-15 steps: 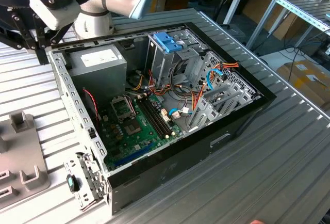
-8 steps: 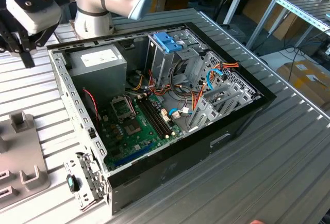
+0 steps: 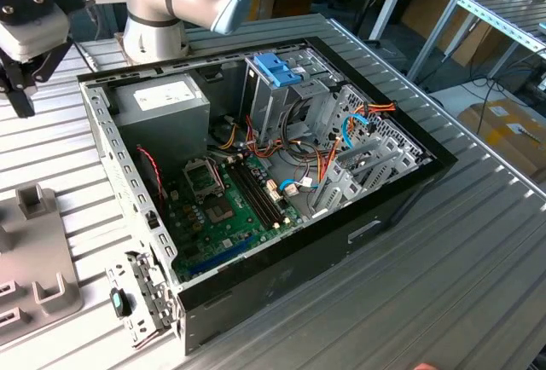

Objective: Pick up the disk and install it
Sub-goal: 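Reach for the disk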

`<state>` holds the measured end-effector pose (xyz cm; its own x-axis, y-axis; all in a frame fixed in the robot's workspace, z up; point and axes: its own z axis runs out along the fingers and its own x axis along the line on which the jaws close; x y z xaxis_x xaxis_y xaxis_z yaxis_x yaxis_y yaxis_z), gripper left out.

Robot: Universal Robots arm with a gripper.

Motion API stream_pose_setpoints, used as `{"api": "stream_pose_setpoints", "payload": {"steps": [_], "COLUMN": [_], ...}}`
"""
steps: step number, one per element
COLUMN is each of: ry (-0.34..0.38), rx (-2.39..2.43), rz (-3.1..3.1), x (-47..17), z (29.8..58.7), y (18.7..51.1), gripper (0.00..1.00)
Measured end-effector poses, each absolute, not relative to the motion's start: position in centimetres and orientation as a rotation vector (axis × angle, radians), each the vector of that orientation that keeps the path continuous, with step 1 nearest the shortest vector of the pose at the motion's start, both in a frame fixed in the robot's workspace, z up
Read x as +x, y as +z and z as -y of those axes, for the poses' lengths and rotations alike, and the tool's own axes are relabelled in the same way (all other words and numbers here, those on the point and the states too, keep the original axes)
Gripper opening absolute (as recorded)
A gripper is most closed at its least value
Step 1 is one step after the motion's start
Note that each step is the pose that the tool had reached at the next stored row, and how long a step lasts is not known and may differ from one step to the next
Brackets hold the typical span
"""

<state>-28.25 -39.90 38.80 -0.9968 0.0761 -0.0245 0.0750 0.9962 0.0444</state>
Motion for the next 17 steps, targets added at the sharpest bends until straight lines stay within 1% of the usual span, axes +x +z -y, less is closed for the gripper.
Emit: {"api": "stream_pose_setpoints", "payload": {"steps": [17], "ry": [0.068], "rx": [0.118], "rz": [-3.113], "x": [-32.3], "z": [39.9], "y": [38.7], "gripper": [0.11]}}
